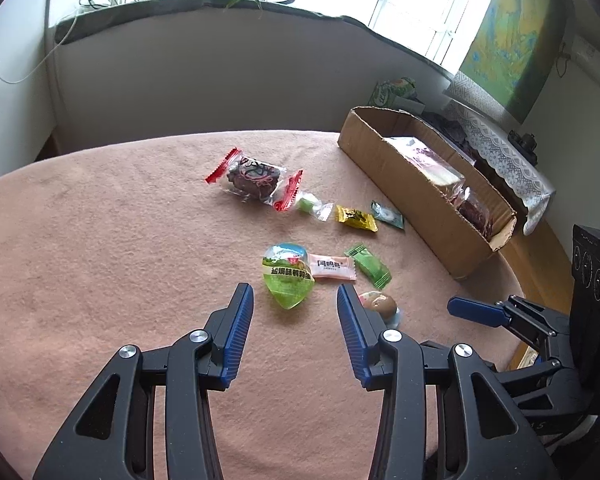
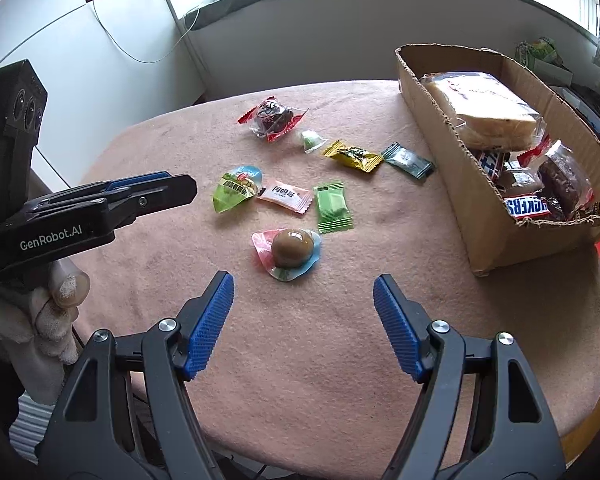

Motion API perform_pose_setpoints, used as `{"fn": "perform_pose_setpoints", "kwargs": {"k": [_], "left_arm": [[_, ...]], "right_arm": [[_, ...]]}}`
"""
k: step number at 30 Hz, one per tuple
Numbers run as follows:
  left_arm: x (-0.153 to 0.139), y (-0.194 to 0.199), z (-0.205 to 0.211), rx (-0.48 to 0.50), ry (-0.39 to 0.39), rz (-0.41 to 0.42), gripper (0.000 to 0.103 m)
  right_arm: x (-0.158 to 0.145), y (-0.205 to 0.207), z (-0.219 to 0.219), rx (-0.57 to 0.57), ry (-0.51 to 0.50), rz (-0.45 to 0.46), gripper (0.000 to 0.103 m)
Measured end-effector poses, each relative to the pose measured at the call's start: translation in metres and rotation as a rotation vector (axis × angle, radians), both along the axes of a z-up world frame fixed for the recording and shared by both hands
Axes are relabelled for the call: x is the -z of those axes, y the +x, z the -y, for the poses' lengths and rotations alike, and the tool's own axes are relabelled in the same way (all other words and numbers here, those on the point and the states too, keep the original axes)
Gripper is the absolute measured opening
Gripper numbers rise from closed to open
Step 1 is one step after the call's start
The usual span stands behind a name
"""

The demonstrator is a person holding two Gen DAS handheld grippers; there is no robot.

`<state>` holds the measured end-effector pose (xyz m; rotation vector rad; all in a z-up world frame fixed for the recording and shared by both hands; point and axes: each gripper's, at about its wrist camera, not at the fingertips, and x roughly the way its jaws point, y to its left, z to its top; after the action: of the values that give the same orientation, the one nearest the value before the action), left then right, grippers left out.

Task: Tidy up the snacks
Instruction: 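Withdraw both tools from the box back over the remaining candies, then grasp the green egg snack pack with the left tool while the right tool grasps the brown egg candy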

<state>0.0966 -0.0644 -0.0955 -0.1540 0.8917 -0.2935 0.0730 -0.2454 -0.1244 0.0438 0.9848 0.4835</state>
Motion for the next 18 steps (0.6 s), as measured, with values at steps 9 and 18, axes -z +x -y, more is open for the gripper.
{"fn": "perform_pose_setpoints", "kwargs": {"k": [9,18], "left_arm": [[0.013,0.017,0.014,0.033,0.055,-0.015,0.051],[0.029,0.038,0.011,0.033,0.056,-0.059,0.051]], "right_arm": [[0.010,0.013,-0.014,-0.020,-0.022,-0.011,0.075],[0.021,0.033,-0.025,-0.044,-0.038,-0.029,0.075]]}}
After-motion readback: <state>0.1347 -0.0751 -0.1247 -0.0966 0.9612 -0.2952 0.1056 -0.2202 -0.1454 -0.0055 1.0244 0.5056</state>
